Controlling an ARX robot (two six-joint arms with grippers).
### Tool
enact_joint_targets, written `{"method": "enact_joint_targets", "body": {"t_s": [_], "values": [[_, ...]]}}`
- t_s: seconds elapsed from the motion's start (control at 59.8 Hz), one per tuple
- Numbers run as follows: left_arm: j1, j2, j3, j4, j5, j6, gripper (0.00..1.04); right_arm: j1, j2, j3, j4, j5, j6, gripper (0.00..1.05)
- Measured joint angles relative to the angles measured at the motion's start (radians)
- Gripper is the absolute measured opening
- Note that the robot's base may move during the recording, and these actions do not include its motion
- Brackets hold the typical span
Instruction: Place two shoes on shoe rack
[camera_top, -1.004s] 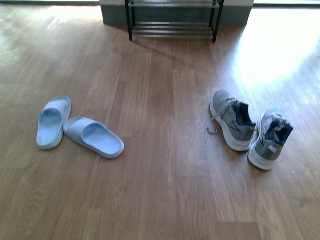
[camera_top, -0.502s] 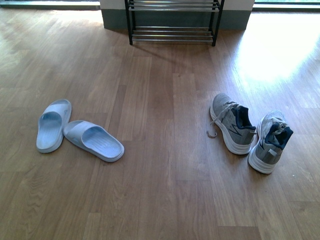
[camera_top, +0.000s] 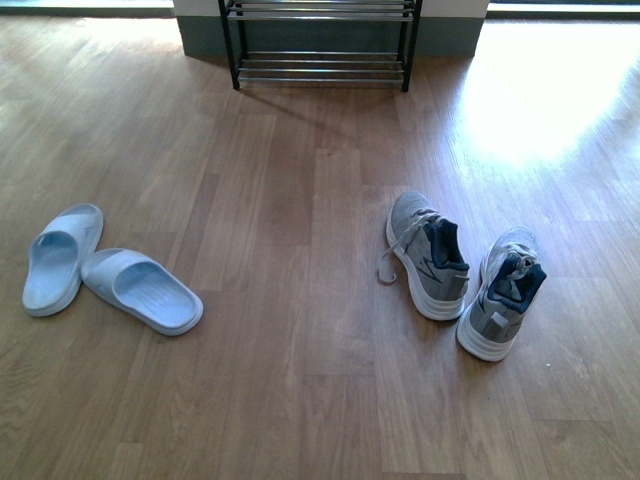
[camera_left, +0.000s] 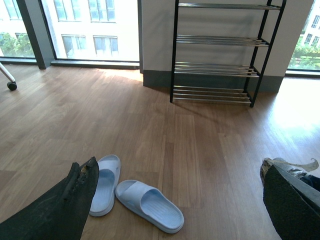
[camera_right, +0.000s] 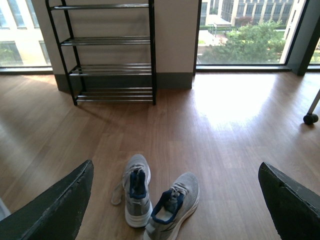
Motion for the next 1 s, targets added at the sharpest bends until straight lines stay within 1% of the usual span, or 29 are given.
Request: {"method": "enact_joint_targets", "body": {"t_s": [1.004], "values": [[0.0,0.0,0.0,0.0,-0.001,0.0,0.95,0.0,0.0,0.0,0.0,0.002,0.0,0.96]]}}
